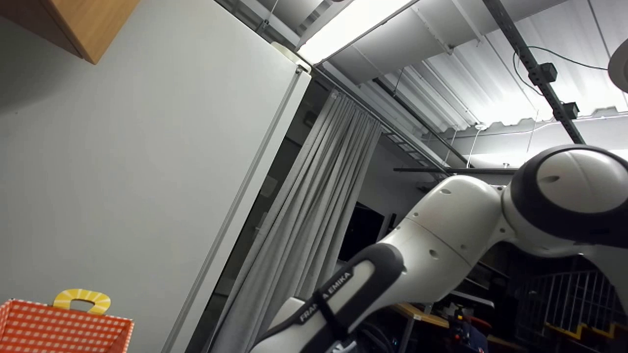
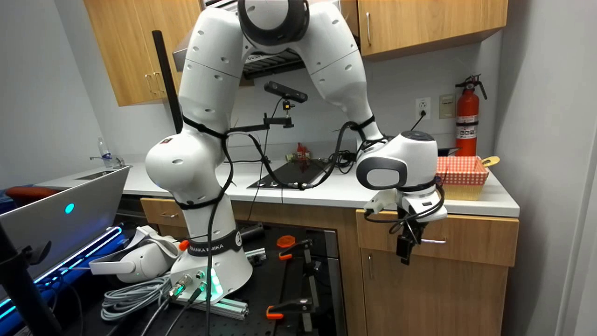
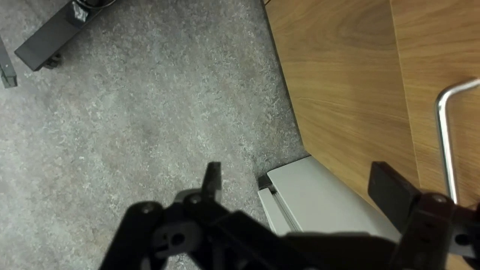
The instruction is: Open the drawer on the right
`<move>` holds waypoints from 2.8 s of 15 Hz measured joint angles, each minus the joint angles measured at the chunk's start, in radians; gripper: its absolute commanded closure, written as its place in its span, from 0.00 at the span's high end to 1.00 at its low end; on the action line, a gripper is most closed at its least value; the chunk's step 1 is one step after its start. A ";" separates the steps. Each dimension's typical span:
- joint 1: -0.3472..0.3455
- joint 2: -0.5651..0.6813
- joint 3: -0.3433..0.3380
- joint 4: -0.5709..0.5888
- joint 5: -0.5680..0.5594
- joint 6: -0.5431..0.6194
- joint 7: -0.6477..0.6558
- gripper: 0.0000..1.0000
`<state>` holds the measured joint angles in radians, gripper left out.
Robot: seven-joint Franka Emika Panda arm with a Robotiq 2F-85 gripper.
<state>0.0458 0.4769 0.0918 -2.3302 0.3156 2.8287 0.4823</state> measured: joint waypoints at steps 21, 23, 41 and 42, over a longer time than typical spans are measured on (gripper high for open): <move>-0.229 0.131 0.226 0.215 0.362 -0.194 -0.450 1.00; -0.232 0.134 0.225 0.217 0.362 -0.199 -0.465 1.00; -0.188 0.146 0.197 0.218 0.362 -0.197 -0.520 1.00; -0.185 0.148 0.197 0.220 0.362 -0.196 -0.529 1.00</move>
<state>-0.1394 0.6249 0.2890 -2.1105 0.6778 2.6324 -0.0469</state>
